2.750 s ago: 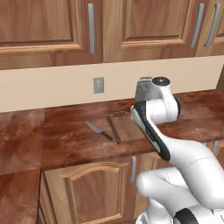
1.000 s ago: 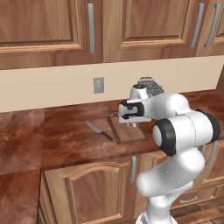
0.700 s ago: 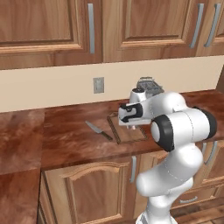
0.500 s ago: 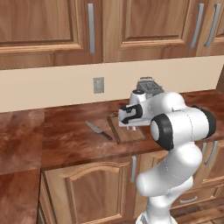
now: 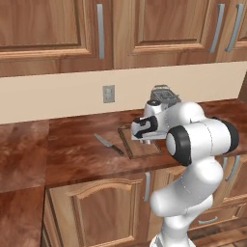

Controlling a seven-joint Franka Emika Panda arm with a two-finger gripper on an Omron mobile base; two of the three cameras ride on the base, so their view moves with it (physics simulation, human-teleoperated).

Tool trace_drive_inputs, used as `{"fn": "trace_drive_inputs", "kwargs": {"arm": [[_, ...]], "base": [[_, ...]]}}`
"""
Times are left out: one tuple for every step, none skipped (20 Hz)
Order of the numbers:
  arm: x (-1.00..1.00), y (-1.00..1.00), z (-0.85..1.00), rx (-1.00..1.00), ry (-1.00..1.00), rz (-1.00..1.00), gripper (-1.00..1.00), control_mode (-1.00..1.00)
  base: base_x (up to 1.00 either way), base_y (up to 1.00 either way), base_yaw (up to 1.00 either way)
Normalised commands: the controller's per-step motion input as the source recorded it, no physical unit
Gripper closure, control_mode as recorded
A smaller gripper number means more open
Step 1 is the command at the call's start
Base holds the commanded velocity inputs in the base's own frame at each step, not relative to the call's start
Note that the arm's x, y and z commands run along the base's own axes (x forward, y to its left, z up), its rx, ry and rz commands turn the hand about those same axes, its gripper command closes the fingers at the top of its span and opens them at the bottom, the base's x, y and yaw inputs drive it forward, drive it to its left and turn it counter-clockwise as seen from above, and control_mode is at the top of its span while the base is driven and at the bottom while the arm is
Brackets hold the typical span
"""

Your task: Retrieve the steak from the fridge and place it on the cutting board.

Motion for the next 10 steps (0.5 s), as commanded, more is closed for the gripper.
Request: {"fn": "trace_drive_inputs", "kwargs": {"arm": [[0.00,0.00,-0.04,0.00,0.00,0.00,1.00,-1.00],[0.00,0.00,0.00,0.01,0.00,0.00,1.00,-1.00],[0.00,0.00,-0.06,0.00,0.00,0.00,1.00,-1.00],[0.00,0.00,-0.16,0.00,-0.05,0.00,1.00,-1.00],[0.00,0.00,-0.16,0.00,-0.09,0.00,1.00,-1.00],[0.00,-0.04,-0.15,0.00,-0.10,0.00,1.00,-1.00],[0.00,0.00,-0.01,0.00,-0.17,0.00,1.00,-1.00],[0.00,0.00,0.00,0.00,-0.22,0.00,1.00,-1.00],[0.00,0.00,0.00,0.00,-0.26,0.00,1.00,-1.00],[0.00,0.00,0.00,0.00,-0.28,0.00,1.00,-1.00]], "base": [[0.00,0.00,0.00],[0.00,0.00,0.00],[0.00,0.00,0.00],[0.00,0.00,0.00],[0.00,0.00,0.00],[0.00,0.00,0.00],[0.00,0.00,0.00],[0.00,0.00,0.00],[0.00,0.00,0.00],[0.00,0.00,0.00]]}}
